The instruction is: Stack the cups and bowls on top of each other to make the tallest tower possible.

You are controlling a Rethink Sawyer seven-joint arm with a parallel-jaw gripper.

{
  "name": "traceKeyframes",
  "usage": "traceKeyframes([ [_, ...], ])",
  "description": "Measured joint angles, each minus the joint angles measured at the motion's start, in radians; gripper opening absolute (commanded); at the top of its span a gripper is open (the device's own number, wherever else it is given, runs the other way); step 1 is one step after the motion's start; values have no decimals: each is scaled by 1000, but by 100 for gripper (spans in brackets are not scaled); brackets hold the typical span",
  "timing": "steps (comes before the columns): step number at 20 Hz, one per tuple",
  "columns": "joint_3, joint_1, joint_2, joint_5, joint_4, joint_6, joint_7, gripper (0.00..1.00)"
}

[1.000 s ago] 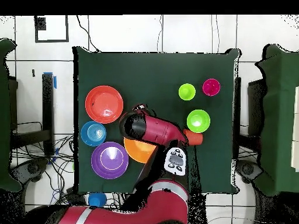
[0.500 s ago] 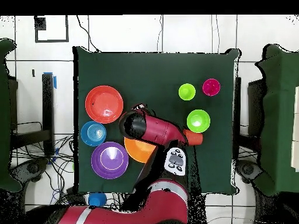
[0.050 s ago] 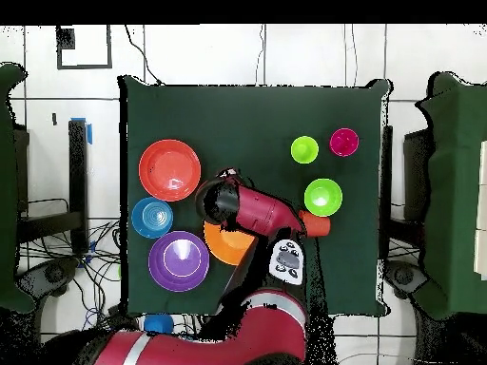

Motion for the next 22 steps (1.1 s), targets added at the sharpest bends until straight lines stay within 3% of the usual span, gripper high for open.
traceKeyframes([
  [12,-30,32,52,8,-31,231,0,100],
  [22,-53,52,53,8,-31,304,0,100],
])
